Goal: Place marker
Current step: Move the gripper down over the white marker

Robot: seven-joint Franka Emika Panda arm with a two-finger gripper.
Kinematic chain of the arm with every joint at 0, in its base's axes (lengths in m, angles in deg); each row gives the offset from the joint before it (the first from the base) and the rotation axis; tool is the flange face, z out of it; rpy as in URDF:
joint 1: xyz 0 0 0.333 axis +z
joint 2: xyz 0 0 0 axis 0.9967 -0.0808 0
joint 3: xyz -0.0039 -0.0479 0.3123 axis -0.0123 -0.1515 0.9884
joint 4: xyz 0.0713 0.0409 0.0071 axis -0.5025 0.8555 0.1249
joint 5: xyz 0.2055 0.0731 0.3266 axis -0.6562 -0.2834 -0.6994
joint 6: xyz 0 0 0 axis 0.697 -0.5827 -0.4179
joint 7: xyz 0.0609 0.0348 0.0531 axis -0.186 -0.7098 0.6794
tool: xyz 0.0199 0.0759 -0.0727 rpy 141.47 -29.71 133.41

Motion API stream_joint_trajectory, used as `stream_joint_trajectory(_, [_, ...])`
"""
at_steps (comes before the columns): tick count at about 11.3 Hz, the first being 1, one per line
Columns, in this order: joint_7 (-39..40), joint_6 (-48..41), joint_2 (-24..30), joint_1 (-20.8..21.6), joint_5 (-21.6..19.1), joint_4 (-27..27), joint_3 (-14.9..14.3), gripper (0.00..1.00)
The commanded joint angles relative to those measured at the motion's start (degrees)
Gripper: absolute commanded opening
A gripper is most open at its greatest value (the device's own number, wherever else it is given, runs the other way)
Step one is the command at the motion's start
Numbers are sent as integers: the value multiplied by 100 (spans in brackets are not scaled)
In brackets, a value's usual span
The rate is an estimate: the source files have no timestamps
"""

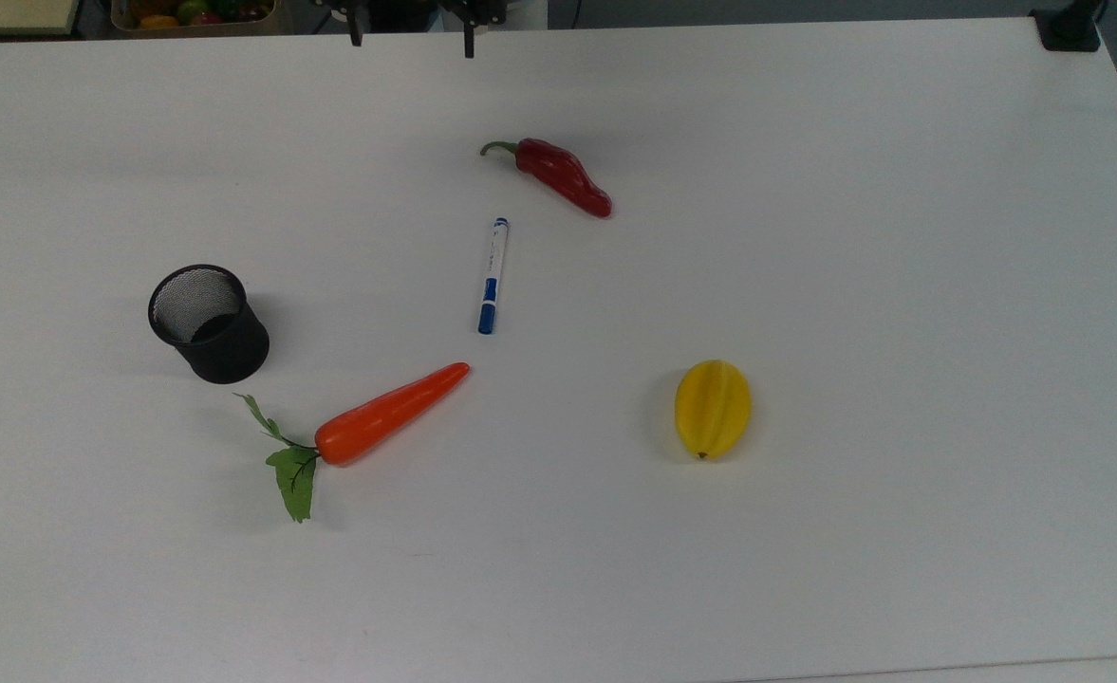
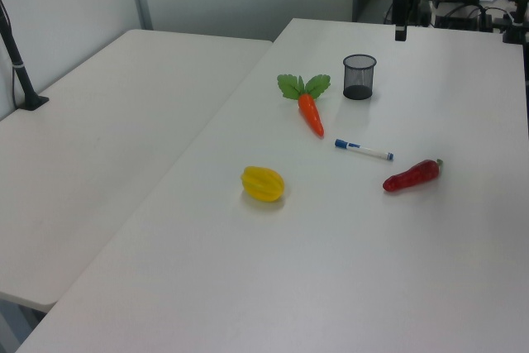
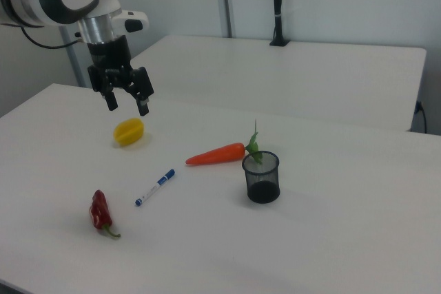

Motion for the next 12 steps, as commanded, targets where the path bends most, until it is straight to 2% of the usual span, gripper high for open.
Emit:
stream_joint_trajectory(1, [-46,-151,108,124,-42,40,-25,100])
stream_joint_trajectory(6, [-89,-37,3,177,-51,92,-25,100])
stream_joint_trajectory(8, [-80,339,-120,186,-60,232,-25,100])
stream_joint_trajectory(12, [-116,726,-664,300,-60,338,-16,100])
